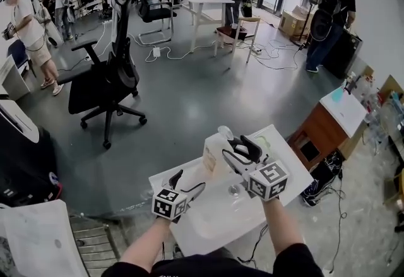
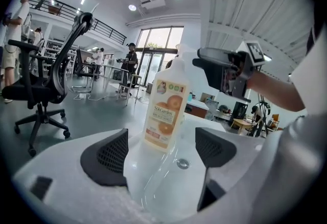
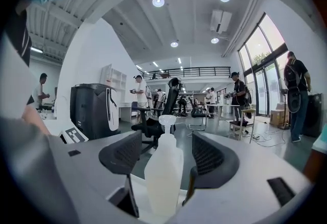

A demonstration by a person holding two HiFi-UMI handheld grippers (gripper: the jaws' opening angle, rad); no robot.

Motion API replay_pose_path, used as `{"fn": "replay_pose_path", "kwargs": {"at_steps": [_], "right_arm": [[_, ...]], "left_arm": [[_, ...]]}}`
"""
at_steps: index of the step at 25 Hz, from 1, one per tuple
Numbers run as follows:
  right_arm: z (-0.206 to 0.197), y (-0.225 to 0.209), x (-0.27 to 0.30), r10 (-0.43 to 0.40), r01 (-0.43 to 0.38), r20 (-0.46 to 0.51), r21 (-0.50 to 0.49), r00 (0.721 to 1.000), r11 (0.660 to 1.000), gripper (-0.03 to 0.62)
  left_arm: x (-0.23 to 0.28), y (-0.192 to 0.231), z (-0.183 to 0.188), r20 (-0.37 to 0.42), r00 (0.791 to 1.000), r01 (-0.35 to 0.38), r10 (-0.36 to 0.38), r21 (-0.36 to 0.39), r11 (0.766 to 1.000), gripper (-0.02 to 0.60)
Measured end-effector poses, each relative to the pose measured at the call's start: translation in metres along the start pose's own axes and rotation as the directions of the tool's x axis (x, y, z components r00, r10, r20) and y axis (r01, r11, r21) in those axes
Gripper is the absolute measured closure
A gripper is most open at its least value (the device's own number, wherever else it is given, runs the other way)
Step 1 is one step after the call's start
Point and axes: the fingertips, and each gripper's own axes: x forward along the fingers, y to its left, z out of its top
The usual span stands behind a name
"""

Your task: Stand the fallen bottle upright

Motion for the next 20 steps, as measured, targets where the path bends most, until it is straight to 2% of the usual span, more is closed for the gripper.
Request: {"fn": "replay_pose_path", "kwargs": {"at_steps": [7,13,14,15,16,20], "right_arm": [[0.002,0.013,-0.041,-0.084,0.078,0.068,0.099,0.994,0.992,0.307],[-0.001,0.042,-0.077,-0.193,0.178,0.122,0.127,0.974,0.976,0.410],[-0.002,0.047,-0.082,-0.209,0.192,0.130,0.135,0.969,0.972,0.423],[-0.003,0.052,-0.087,-0.222,0.203,0.137,0.141,0.965,0.969,0.436],[-0.004,0.057,-0.091,-0.234,0.213,0.142,0.148,0.962,0.966,0.456],[-0.013,0.072,-0.106,-0.298,0.267,0.151,0.197,0.942,0.943,0.515]], "left_arm": [[-0.037,-0.012,0.044,0.111,0.992,0.054,-0.061,0.066,0.996,0.175],[-0.081,-0.030,0.072,0.212,0.968,0.103,-0.135,0.153,0.983,0.191],[-0.090,-0.031,0.076,0.231,0.963,0.104,-0.142,0.167,0.980,0.244],[-0.099,-0.033,0.080,0.249,0.957,0.103,-0.148,0.182,0.978,0.342],[-0.107,-0.034,0.083,0.266,0.952,0.101,-0.152,0.198,0.975,0.413],[-0.134,-0.040,0.085,0.286,0.942,0.100,-0.178,0.267,0.959,0.492]]}}
